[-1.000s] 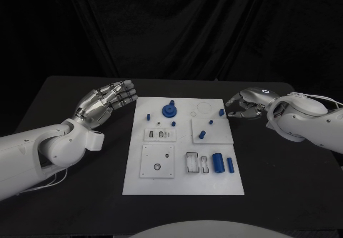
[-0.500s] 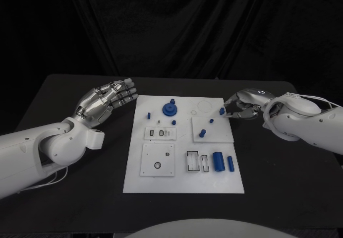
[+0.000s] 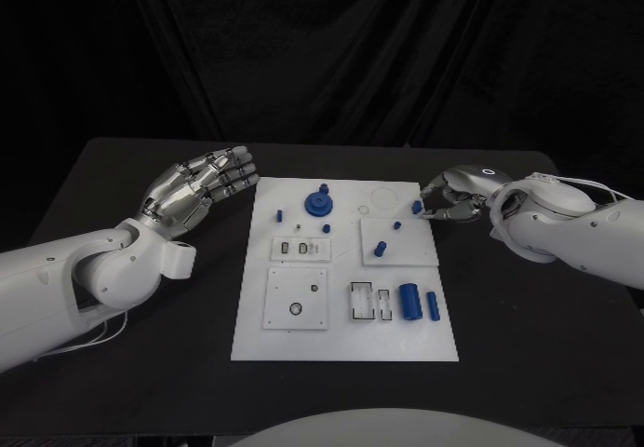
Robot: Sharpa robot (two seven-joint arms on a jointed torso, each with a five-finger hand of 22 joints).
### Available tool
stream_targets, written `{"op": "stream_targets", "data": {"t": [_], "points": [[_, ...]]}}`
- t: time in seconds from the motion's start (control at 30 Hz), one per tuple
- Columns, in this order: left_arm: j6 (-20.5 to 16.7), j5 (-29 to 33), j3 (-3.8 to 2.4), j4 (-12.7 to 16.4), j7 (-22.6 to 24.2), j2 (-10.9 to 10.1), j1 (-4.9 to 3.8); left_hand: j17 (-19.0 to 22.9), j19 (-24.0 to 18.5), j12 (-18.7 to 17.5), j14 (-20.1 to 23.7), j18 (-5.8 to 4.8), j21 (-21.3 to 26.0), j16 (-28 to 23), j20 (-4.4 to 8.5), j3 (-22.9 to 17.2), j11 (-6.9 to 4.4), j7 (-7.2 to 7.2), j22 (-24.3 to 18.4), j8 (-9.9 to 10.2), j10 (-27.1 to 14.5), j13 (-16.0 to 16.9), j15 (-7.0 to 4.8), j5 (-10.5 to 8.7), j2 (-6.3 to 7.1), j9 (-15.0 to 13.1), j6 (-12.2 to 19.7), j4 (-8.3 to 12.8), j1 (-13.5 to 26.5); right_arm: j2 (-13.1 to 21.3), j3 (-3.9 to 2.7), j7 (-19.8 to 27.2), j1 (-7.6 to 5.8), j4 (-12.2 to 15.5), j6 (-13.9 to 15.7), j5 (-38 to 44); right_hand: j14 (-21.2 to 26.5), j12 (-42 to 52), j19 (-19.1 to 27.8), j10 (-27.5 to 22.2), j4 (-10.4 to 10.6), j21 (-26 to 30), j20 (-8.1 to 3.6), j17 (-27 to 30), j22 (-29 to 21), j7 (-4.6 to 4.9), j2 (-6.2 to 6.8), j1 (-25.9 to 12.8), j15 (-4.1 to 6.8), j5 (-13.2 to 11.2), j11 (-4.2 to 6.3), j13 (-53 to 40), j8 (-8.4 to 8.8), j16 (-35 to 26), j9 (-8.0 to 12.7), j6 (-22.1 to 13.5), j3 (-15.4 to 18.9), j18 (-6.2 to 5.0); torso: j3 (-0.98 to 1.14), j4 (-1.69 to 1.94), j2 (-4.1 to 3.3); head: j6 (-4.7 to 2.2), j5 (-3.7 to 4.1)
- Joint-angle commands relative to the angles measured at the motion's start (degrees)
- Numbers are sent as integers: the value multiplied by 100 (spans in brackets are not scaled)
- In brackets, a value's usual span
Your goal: Assemble the parts on the task board
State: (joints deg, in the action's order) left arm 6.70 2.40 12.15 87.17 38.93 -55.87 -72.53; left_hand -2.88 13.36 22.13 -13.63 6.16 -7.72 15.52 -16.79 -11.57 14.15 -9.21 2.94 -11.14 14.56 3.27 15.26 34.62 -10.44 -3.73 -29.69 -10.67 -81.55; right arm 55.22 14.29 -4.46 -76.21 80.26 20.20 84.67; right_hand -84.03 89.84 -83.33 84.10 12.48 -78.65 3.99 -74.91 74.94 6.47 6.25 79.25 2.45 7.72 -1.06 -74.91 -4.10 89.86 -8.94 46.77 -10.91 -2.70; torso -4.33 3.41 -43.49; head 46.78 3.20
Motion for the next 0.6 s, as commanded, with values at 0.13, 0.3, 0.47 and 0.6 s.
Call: {"op": "stream_targets", "data": {"t": [0.13,0.3,0.47,0.6], "points": [[107,9,-5,1,377,8,15,-5,13,11,-3,-95,2,24,7,-35,20,-140,-5,-20,9,3,19,20,-5,-5,-34,-10,65,-64,-4,-103,51,-55,115,7,-597,16,21,590,22,37,52,-1509,1109,44,-32,88,-65,144,-59,-1509,-65,14,-27,160,54,-26,-1,-1,1,11,1],[115,9,-4,-4,373,8,19,-5,13,11,-3,-95,2,24,7,-35,20,-140,-5,-20,9,3,19,20,-5,-5,-34,-10,65,-116,-5,-69,71,-99,124,7,-597,16,32,590,53,72,60,-1509,1102,47,-99,93,-69,429,-63,-1509,-74,14,-43,205,60,-33,-1,-2,1,18,-10],[122,9,-4,-7,371,8,22,-5,13,11,-3,-95,2,24,7,-35,20,-140,-5,-20,9,3,19,20,-5,-5,-34,-10,65,-163,-7,-48,89,-151,124,7,-597,16,32,590,33,78,60,-1509,1102,45,-108,128,-68,530,-60,-1509,-68,14,-44,205,53,-34,-1,-3,0,25,-7],[134,9,-4,-7,372,13,27,-5,13,11,-3,-95,2,24,7,-35,20,-140,-5,-20,9,3,19,20,-5,-5,-34,-10,65,-207,-9,-33,97,-208,123,7,-597,16,35,590,23,83,60,-1509,1101,44,-108,144,-68,554,-60,-1509,-66,14,-45,205,50,-35,-1,5,1,24,-5]]}}
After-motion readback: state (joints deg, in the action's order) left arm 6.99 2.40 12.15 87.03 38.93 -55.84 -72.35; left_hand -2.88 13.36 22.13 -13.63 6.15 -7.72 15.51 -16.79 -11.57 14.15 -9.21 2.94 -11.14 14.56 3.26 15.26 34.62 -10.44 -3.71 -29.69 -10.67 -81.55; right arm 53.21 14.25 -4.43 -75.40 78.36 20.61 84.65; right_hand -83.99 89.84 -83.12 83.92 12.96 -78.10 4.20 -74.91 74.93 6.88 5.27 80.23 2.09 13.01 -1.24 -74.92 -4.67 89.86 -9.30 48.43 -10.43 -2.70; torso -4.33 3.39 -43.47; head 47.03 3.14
